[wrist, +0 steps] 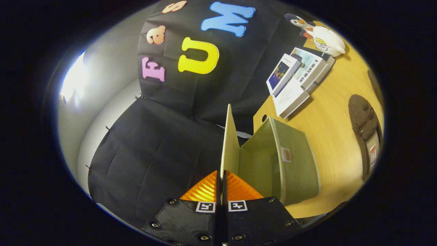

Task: Open the storage box then place both shoes into the box .Put the left shoe in first, then the right shoe, with the right side of both shoes facing outward in a uniform manner.

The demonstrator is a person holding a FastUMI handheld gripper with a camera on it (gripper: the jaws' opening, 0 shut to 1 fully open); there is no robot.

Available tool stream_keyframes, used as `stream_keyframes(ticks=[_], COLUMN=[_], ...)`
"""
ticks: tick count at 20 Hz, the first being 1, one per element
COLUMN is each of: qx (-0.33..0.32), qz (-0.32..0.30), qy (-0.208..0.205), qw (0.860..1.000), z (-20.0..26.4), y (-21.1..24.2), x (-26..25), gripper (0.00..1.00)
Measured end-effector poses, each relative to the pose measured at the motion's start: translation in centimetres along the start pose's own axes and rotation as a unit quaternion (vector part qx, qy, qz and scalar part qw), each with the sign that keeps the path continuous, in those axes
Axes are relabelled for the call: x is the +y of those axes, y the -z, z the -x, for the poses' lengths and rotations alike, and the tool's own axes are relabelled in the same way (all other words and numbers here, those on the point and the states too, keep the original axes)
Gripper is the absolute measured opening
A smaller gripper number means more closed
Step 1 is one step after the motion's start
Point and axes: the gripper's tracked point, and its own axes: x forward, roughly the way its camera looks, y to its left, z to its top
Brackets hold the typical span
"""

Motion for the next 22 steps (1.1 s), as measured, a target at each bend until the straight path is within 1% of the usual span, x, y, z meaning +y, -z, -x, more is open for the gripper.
stream_keyframes(ticks=[8, 13, 20, 22], qx=[-0.001, 0.006, 0.025, 0.032], qz=[0.082, 0.159, 0.212, 0.23], qy=[0.012, 0.036, 0.04, 0.041], qw=[0.997, 0.987, 0.976, 0.972], z=[-3.2, -6.0, -10.0, -11.3], y=[0.8, 2.6, 6.4, 7.5], x=[5.5, 8.0, 10.8, 11.5], gripper=[0.0, 0.0, 0.0, 0.01])
